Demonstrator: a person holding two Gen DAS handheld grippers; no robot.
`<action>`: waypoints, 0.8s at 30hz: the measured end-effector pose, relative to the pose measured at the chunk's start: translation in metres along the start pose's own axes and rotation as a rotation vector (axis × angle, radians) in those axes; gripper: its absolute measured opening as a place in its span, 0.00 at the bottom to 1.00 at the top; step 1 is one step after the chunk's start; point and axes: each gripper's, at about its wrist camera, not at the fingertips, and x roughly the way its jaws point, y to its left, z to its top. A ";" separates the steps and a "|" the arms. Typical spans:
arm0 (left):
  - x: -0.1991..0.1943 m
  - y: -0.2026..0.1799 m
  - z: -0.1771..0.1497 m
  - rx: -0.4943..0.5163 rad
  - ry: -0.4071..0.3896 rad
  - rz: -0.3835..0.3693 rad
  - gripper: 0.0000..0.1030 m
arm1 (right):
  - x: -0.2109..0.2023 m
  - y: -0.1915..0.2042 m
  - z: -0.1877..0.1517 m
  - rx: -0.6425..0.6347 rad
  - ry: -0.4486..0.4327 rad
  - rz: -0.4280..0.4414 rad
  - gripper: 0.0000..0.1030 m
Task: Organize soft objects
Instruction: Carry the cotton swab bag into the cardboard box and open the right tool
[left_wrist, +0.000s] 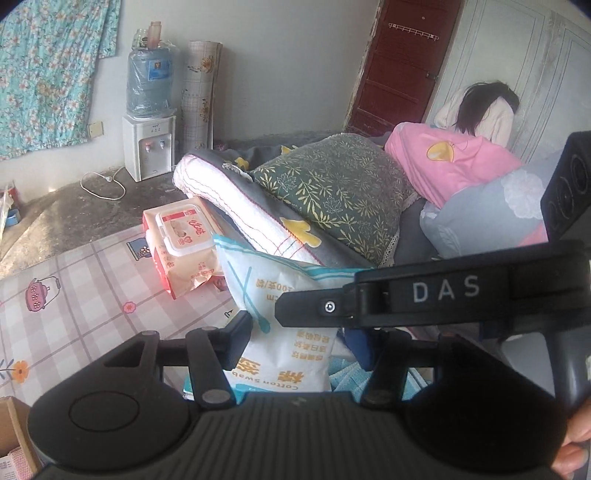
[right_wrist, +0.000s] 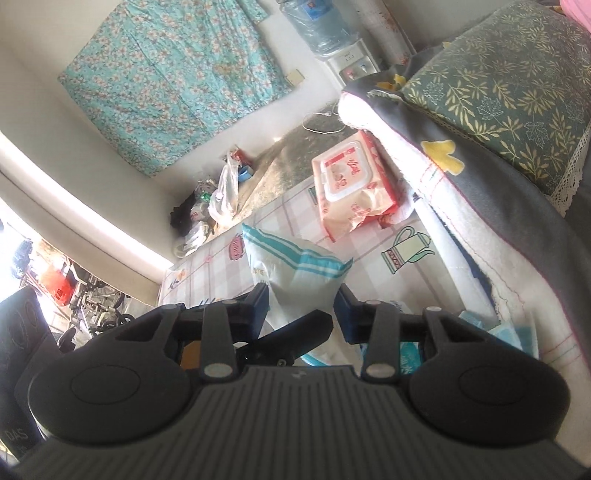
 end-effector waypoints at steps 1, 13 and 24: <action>-0.012 0.001 -0.002 -0.002 -0.015 0.005 0.55 | -0.004 0.008 -0.003 -0.012 -0.003 0.008 0.37; -0.148 0.039 -0.049 -0.114 -0.062 0.148 0.55 | -0.037 0.141 -0.065 -0.142 0.125 0.194 0.37; -0.231 0.154 -0.141 -0.348 0.049 0.368 0.56 | 0.070 0.281 -0.150 -0.221 0.506 0.347 0.38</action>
